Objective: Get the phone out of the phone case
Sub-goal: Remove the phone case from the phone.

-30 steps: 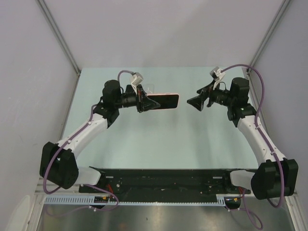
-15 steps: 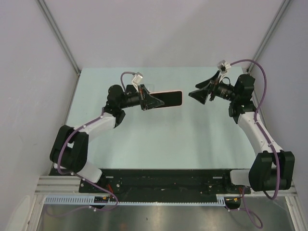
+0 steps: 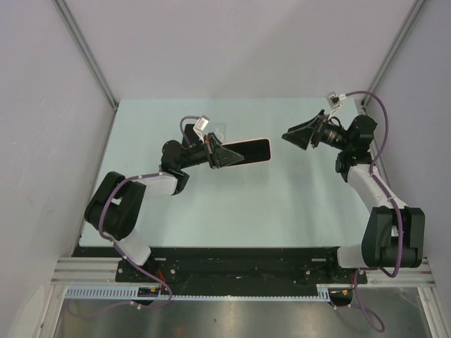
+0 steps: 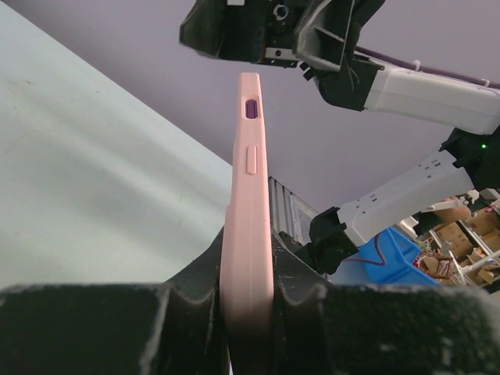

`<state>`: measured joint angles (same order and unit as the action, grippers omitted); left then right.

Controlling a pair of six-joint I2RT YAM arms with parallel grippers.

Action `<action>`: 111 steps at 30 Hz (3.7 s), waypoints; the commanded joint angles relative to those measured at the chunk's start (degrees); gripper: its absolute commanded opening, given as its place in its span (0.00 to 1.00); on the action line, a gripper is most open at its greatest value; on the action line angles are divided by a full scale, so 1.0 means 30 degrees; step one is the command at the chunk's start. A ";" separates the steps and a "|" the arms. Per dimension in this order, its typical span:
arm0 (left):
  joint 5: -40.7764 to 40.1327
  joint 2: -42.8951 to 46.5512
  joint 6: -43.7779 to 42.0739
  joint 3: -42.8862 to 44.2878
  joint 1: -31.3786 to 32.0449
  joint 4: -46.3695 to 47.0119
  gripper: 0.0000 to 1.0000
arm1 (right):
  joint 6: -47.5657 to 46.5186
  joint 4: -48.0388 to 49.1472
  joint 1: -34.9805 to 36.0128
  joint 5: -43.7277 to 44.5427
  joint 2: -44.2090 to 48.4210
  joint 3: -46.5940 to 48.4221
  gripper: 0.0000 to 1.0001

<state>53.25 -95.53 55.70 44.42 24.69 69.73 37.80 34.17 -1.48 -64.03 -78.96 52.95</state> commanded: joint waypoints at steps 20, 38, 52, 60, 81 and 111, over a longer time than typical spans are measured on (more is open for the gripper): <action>-0.0730 0.0904 0.0358 -0.1390 0.1585 0.6286 0.00 | 0.2544 0.4576 0.3099 0.3090 0.2120 -0.3117 0.67; -0.1111 0.1900 0.0593 -0.1859 0.0824 0.7692 0.00 | 0.3541 0.5015 0.3977 0.3589 0.1710 -0.3587 0.63; -0.0994 0.1959 0.0358 -0.1917 0.0794 0.7986 0.01 | 0.5358 0.6245 0.4827 0.3765 0.0744 -0.3587 0.40; -0.0847 0.2135 0.0358 -0.1888 0.0677 0.8220 0.00 | 0.5417 0.6245 0.5062 0.3853 0.0509 -0.3587 0.42; 0.0705 0.2603 -0.0432 -0.1654 0.0619 0.8571 0.00 | 0.7057 0.6538 0.5208 0.3648 0.0597 -0.3587 0.29; 0.1467 0.3394 -0.0580 -0.1595 0.0619 0.8894 0.00 | 0.7467 0.4838 0.5267 0.4176 0.0247 -0.3587 0.12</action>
<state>56.80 -89.95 54.41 38.24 26.41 71.83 60.99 49.47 14.17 -52.73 -76.99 42.04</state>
